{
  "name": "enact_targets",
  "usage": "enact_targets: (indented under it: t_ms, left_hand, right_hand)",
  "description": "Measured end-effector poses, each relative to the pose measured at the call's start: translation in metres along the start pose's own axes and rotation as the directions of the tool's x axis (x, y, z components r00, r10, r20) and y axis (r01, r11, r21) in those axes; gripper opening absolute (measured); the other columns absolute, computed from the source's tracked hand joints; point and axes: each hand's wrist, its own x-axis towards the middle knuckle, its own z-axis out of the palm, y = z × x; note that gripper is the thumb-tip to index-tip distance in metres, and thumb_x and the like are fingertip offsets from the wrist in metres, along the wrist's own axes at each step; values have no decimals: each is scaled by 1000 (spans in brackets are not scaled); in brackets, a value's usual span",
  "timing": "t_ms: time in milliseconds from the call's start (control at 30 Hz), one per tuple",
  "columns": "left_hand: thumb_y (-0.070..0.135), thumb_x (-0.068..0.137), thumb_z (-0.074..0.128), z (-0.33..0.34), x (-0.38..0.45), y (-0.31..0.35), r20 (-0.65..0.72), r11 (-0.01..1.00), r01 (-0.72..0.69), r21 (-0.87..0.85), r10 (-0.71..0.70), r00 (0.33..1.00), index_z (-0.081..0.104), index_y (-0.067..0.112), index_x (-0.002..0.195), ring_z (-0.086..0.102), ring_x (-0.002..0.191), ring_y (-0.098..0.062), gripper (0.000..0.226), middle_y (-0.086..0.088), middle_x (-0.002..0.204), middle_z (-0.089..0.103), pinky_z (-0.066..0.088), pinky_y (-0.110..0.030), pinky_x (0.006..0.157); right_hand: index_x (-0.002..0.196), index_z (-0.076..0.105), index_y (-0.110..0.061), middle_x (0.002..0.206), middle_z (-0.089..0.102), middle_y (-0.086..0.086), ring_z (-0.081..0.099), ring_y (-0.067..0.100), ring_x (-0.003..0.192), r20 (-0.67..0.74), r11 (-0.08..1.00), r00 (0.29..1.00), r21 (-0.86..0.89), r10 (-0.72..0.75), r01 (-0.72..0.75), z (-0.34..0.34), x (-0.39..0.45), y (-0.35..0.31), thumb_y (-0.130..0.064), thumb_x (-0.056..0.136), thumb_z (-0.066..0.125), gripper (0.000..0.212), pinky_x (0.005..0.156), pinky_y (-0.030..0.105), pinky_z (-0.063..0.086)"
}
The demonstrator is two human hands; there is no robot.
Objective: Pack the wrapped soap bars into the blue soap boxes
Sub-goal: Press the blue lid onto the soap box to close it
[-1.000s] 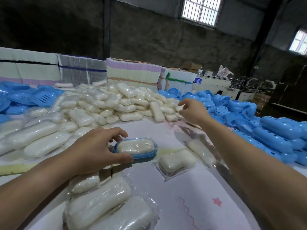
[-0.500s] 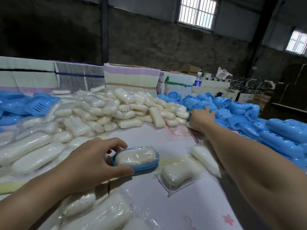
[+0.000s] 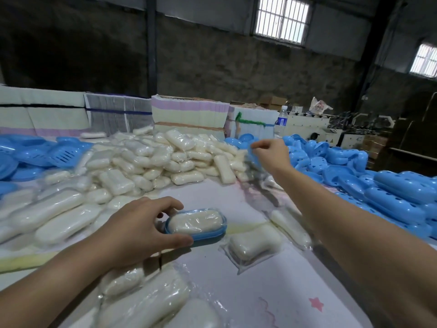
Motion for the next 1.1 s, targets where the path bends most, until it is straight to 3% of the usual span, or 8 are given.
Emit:
enact_targets:
  t_ms: [167, 267, 367, 533, 600, 800, 967, 1100]
  left_hand:
    - [72, 61, 78, 0, 0, 1, -22, 1000, 12, -8, -13, 1000, 48, 53, 115, 54, 107, 1, 65, 35, 102, 56, 48, -32, 95]
    - [67, 63, 81, 1, -1, 2, -38, 1000, 17, -10, -17, 999, 45, 46, 127, 55, 101, 1, 77, 35, 99, 54, 47, -30, 93]
    - [68, 61, 81, 0, -2, 2, -41, 999, 46, -26, -47, 998, 38, 39, 135, 54, 92, 5, 90, 32, 102, 56, 49, -28, 86]
    - [69, 52, 80, 0, -2, 0, -31, 994, 43, -105, -47, 998, 12, 42, 151, 60, 84, 3, 123, 35, 99, 59, 51, -26, 84]
    - [70, 51, 79, 0, -2, 0, -32, 994, 42, -106, -45, 998, 12, 45, 150, 58, 82, 7, 122, 35, 97, 58, 48, -21, 79]
    - [75, 51, 73, -1, -2, -1, -38, 998, 12, -65, -15, 999, 29, 58, 138, 53, 86, 13, 99, 33, 98, 51, 45, -21, 76]
    - [76, 49, 71, 0, -1, 0, -17, 996, 40, -75, -41, 999, 43, 54, 125, 57, 91, 4, 84, 25, 105, 57, 50, -29, 85]
    - [79, 43, 65, -1, -1, 0, -14, 995, 41, -96, -43, 999, 47, 53, 120, 59, 94, 1, 83, 22, 109, 61, 52, -34, 88]
  right_hand:
    - [75, 76, -26, 85, 72, -6, 62, 7, 78, 162, 911, 986, 412, -33, -37, 3, -59, -63, 1, 87, 62, 32, 61, 12, 44]
    - [71, 80, -18, 81, 73, 0, 63, 12, 70, 451, 706, 892, 624, 24, -335, 5, -90, -77, 1, 84, 60, 31, 60, 23, 44]
    - [72, 79, -11, 78, 67, 6, 52, 13, 54, 688, 498, 724, 613, 45, -613, 11, -110, -71, 1, 73, 61, 22, 49, 21, 31]
    - [77, 79, -7, 91, 71, 10, 62, 22, 81, 696, 410, 707, 612, 127, -676, 6, -106, -51, -4, 71, 65, 15, 76, 30, 50]
    - [84, 79, -8, 89, 72, 8, 64, 19, 74, 704, 493, 696, 558, 145, -668, 6, -104, -44, -7, 75, 67, 15, 68, 28, 53]
    - [91, 77, -20, 82, 71, 1, 58, 6, 65, 617, 969, 782, 126, 90, -211, 11, -111, -33, -28, 97, 55, 24, 51, 21, 40]
    - [115, 70, -29, 104, 68, -17, 60, -5, 87, 740, 993, 665, 33, -101, 113, 8, -120, -40, -45, 91, 63, 30, 67, 9, 43]
    - [125, 59, -46, 119, 60, -23, 55, -3, 105, 770, 940, 620, -81, -152, 331, 3, -119, -42, -56, 66, 72, 61, 81, 16, 42]
